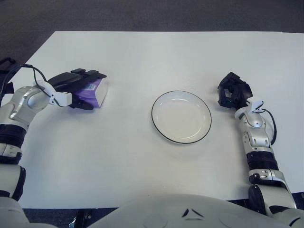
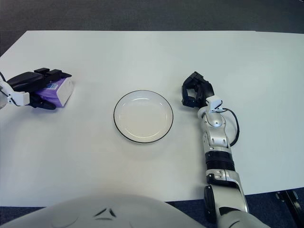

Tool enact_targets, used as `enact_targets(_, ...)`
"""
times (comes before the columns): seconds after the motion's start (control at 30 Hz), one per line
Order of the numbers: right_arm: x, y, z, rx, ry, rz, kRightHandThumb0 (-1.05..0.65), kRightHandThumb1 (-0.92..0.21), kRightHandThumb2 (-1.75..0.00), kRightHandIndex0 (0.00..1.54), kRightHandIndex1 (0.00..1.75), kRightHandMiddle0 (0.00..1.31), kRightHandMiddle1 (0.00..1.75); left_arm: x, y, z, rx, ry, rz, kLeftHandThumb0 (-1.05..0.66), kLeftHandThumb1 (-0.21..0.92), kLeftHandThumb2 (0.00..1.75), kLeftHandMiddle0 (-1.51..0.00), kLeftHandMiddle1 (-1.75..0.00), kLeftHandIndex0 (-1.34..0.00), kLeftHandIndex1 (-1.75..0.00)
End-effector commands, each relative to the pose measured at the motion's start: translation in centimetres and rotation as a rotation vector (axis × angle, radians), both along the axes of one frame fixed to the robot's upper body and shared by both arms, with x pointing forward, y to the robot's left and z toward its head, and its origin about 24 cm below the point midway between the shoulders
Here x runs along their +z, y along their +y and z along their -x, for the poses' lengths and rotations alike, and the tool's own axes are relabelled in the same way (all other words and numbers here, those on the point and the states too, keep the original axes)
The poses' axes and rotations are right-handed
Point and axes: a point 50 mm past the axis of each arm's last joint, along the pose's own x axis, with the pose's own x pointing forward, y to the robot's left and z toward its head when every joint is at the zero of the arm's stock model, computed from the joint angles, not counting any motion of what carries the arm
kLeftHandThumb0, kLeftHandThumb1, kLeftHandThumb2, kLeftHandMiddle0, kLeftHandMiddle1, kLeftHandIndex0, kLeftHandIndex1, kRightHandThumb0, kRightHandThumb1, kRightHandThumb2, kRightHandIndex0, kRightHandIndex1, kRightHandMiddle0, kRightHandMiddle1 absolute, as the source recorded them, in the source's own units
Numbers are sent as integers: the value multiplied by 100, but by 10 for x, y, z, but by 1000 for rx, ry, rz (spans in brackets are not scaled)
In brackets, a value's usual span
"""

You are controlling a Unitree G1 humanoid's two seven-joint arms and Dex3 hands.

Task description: Put the tissue paper into the plate.

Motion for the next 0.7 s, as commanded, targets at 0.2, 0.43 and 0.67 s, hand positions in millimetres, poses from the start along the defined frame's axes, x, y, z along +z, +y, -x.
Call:
enact_targets(0.2,-63,8,36,-28,214,-66,-45,-41,-120,126,175,54,175,-24,6,1,152,-52,39,0,19,139,-79,-153,-49,-174)
enact_targets(0.43,-63,7,36,-26,218,-61,-45,-41,-120,125,175,54,175,-9,-5,6,107,-222,150,0,19,141,-77,-158,-48,-175)
enact_targets(0.67,-63,7,36,-20,216,-62,-45,-41,-121,125,175,54,175,7,-17,6,73,-359,197,0,18,144,-76,-163,-48,-175)
